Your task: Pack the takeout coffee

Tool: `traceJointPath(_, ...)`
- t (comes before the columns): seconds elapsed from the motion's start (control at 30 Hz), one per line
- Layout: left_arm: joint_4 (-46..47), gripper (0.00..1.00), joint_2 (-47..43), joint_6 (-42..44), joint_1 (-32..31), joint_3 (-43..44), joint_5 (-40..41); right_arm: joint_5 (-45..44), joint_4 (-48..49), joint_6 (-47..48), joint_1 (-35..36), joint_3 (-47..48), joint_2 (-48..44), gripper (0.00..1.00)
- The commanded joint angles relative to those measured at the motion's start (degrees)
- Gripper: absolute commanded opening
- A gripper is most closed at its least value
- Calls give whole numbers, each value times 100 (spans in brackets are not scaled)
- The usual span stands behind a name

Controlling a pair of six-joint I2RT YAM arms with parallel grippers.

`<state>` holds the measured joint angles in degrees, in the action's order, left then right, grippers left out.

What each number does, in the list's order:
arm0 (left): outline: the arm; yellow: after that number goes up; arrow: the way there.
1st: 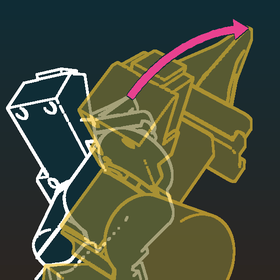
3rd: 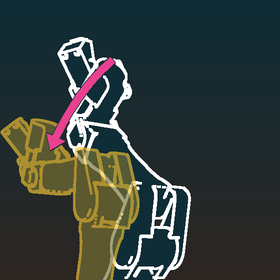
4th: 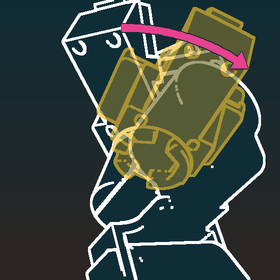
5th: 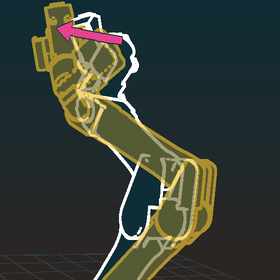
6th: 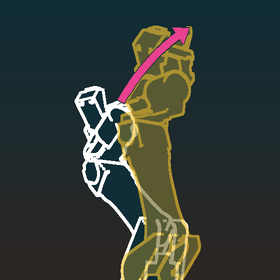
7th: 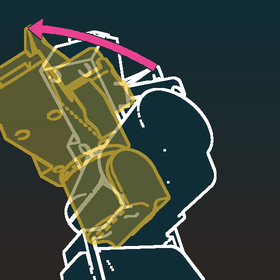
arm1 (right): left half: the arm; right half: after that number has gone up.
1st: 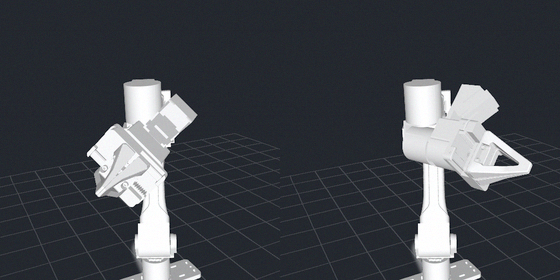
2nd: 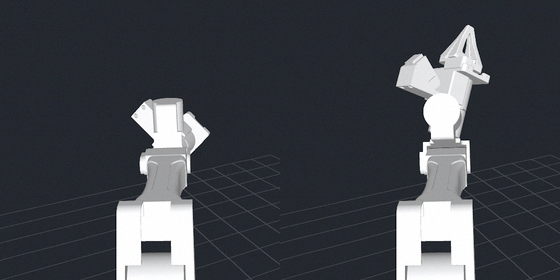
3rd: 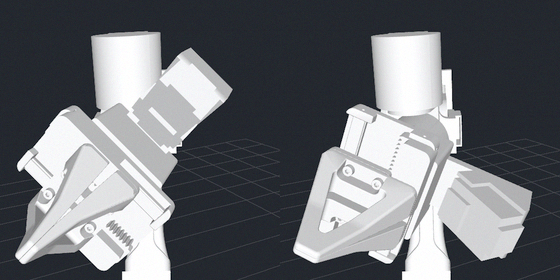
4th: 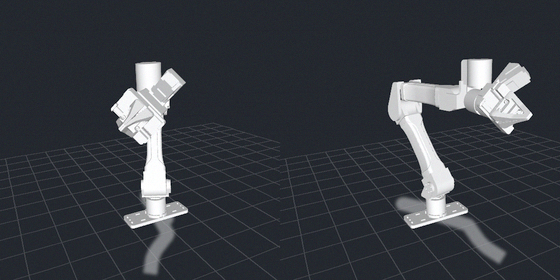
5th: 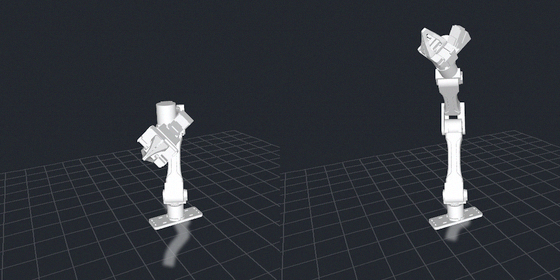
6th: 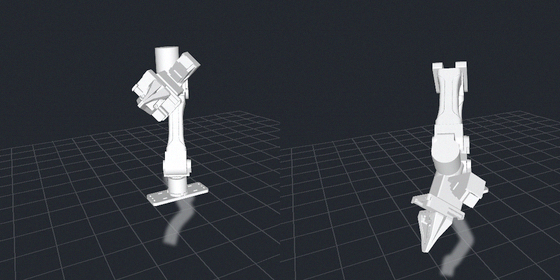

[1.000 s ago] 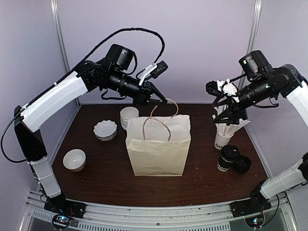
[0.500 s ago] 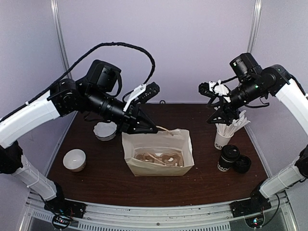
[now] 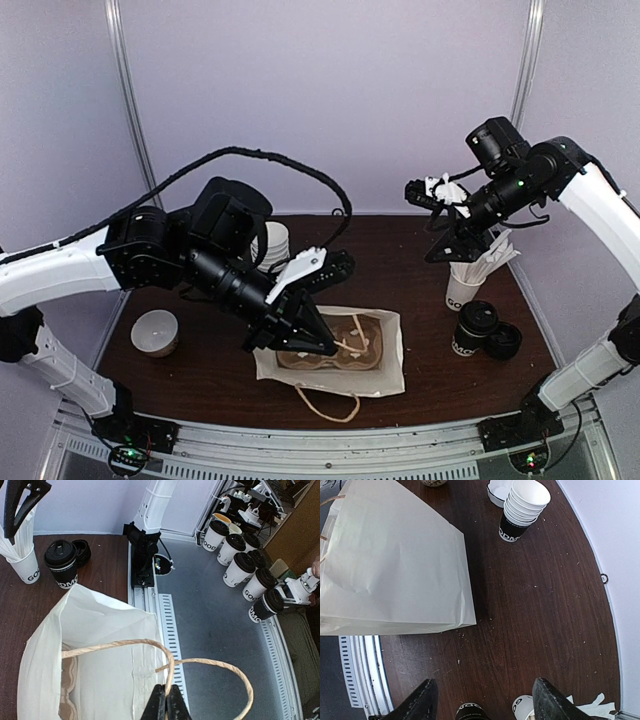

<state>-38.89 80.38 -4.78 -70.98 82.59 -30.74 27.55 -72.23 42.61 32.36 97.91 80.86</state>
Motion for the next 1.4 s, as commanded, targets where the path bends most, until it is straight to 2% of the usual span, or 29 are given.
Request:
traceJointPath(0.0, 390, 0, -260, -244, -65, -51, -130, 187, 24, -103, -37, -8, 42, 68)
traceJointPath(0.23, 391, 0, -184, -264, -107, -100, -227, 258, -106, -82, -43, 70, -26, 68)
traceJointPath(0.37, 385, 0, -50, -334, -136, 3, -850, 324, -120, -61, -45, -41, -132, 68)
traceJointPath(0.5, 235, 0, 62, -262, -283, 58, -1112, 283, -70, -64, -48, -192, -222, 68)
traceJointPath(0.7, 36, 0, 108, -69, -280, 130, -872, 239, -46, -60, -47, -239, -281, 68)
traceJointPath(0.9, -638, 0, 297, 502, -217, 837, -64, 47, -12, -137, -56, -248, -370, 70)
traceJointPath(1.0, -712, 0, 353, 773, 55, 1082, 267, -320, 159, -336, -128, -359, -448, 79)
traceJointPath(1.07, -660, 0, 413, 816, 293, 1135, 305, -395, 206, -423, -231, -414, -488, 82)
traceJointPath(1.33, -394, 0, 949, 866, 1425, 1320, 428, -418, 145, -474, -538, -739, -838, 82)
traceJointPath(1.37, -353, 7, 1001, 888, 1510, 1352, 549, -428, 141, -477, -564, -800, -891, 82)
